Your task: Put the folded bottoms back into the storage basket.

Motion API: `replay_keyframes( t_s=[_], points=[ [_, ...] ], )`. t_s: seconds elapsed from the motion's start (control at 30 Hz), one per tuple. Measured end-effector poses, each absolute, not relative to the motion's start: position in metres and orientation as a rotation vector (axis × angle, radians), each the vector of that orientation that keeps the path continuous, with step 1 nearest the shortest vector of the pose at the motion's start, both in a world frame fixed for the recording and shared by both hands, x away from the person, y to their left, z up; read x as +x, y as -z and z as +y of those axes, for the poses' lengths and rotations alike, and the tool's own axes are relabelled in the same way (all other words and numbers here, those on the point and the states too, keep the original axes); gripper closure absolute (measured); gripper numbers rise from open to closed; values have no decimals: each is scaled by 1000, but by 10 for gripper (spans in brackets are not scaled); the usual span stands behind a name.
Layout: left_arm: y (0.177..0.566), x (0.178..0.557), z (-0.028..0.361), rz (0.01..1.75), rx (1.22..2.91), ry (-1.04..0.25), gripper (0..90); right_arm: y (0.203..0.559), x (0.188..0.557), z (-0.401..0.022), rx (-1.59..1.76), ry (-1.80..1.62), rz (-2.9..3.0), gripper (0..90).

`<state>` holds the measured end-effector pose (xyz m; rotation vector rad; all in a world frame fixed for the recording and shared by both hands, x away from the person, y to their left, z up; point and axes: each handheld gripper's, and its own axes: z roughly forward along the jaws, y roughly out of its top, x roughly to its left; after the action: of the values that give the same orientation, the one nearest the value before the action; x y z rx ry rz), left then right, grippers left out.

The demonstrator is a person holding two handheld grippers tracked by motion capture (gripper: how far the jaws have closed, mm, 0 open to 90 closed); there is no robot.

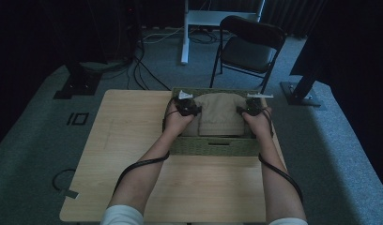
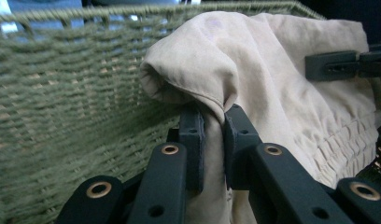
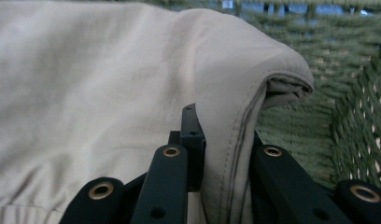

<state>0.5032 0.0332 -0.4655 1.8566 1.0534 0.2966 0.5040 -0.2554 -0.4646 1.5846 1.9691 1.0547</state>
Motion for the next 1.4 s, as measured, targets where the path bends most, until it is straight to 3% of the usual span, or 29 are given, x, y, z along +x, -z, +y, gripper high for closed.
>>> replay_keyframes(
  t_s=[0.43, 0.53, 0.57, 0.67, 0.7, 0.73, 0.77, 1.0, 1.07, 1.4],
  points=[
    [493, 513, 22, 1152, 1945, -286, 797, 492, 515, -257, 1652, -984, 2019, 765],
    [495, 515, 19, 1181, 1964, -298, 776, 497, 516, -259, 1659, -930, 2012, 664],
    [495, 515, 19, 1181, 1964, -298, 753, 497, 516, -259, 1659, -930, 2012, 664],
    [502, 518, 17, 1225, 1980, -311, 504, 497, 516, -259, 1672, -891, 2027, 501],
    [502, 518, 17, 1225, 1980, -311, 471, 497, 516, -259, 1672, -891, 2027, 501],
    [502, 519, 18, 1255, 1978, -340, 405, 496, 517, -259, 1660, -910, 2005, 391],
    [502, 519, 18, 1255, 1978, -340, 392, 496, 517, -259, 1660, -910, 2005, 391],
    [493, 519, 21, 1200, 1984, -335, 253, 494, 515, -257, 1630, -998, 2008, 168],
    [492, 516, 21, 1139, 2006, -329, 199, 492, 515, -256, 1623, -1037, 2001, 168],
    [466, 512, 28, 1065, 1990, -381, 192, 473, 509, -256, 1533, -1082, 1987, 157]
  ],
)
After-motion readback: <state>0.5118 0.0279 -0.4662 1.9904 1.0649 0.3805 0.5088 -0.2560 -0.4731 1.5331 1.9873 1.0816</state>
